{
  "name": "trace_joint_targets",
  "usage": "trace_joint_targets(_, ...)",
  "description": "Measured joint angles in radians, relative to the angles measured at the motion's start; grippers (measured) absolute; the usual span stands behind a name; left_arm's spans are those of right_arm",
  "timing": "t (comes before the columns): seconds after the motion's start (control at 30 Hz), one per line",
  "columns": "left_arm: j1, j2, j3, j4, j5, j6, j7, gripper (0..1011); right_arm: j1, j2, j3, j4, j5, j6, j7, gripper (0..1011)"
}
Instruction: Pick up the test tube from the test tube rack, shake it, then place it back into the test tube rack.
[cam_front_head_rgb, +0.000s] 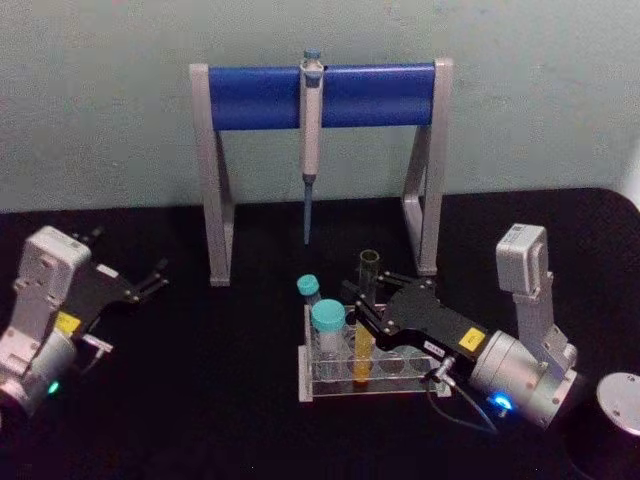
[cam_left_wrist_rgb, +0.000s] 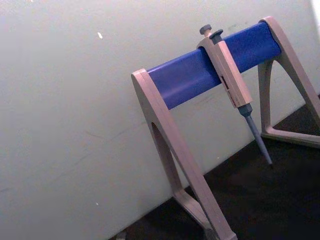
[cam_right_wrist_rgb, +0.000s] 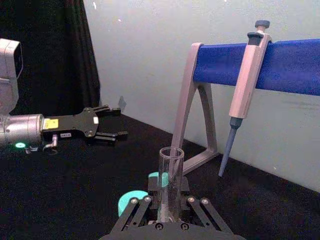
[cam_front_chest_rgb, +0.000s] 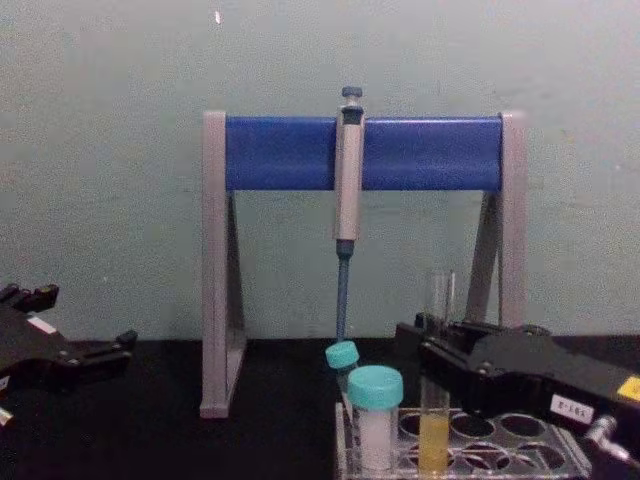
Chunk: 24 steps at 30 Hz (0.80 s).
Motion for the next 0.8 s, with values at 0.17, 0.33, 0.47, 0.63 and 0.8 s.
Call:
trace_joint_targets(0.17,0.000,0.000,0.000,0.000,0.000,0.000,0.000,1001,0.001,-0.003,0.000,0.005,-0.001,-0.001,0.000,235)
trace_joint_targets(0.33,0.000,0.000,0.000,0.000,0.000,0.000,0.000,1001,0.002,-0.003,-0.002,0.007,-0.008,-0.004,-0.002,235)
trace_joint_targets(0.47,0.000,0.000,0.000,0.000,0.000,0.000,0.000,1001,0.002,-0.003,-0.002,0.007,-0.008,-0.004,-0.002,235)
trace_joint_targets(0.63,0.000,0.000,0.000,0.000,0.000,0.000,0.000,1001,0.002,-0.003,-0.002,0.007,-0.007,-0.003,-0.002,235)
trace_joint_targets(0.8,0.000,0.000,0.000,0.000,0.000,0.000,0.000,1001,0.001,-0.002,-0.002,0.007,-0.008,-0.001,-0.001,239)
